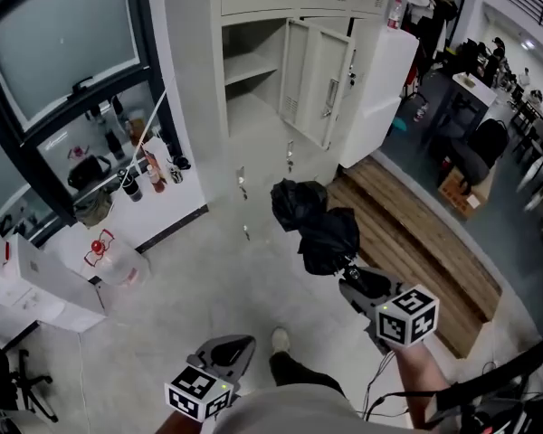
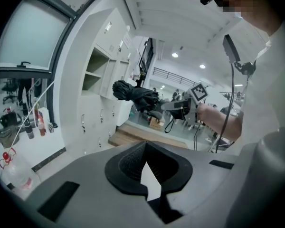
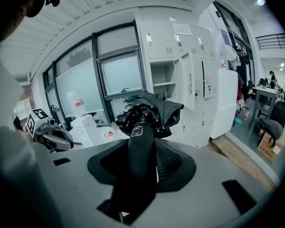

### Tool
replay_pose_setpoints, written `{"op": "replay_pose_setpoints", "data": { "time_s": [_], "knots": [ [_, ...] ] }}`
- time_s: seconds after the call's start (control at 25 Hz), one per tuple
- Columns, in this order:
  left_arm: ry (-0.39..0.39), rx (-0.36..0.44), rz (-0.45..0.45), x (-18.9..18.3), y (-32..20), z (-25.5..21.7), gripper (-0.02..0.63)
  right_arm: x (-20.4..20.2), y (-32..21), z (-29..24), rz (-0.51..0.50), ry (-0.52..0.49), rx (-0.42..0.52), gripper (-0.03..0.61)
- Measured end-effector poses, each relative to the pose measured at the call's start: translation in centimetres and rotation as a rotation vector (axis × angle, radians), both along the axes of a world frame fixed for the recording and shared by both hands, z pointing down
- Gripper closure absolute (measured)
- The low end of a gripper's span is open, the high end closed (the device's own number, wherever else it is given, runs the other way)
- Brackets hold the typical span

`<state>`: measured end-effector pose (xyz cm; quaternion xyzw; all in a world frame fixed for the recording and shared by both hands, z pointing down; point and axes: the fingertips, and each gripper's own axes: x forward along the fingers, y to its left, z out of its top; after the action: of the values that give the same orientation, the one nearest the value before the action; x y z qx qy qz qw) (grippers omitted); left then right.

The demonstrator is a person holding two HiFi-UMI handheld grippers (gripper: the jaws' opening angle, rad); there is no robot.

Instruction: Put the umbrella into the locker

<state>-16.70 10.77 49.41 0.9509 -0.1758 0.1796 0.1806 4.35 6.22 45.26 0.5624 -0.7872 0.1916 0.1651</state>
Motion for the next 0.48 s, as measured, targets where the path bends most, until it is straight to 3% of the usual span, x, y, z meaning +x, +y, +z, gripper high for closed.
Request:
{"op": "replay_pose_setpoints", "data": {
  "time_s": [0.2,0.48],
  "knots": [
    [-0.009,0.033,-0.001,4.3,-8.3,-2.4,0.603,4.1,-9.4,-3.5,-0.036,0.024,0.036,0.423],
    [0.038,0.04,-0.009,10.5,-17.2,-4.3,0.603,8.2,-21.4,-6.9,-0.086,0.078,0.1,0.423]
  ]
}}
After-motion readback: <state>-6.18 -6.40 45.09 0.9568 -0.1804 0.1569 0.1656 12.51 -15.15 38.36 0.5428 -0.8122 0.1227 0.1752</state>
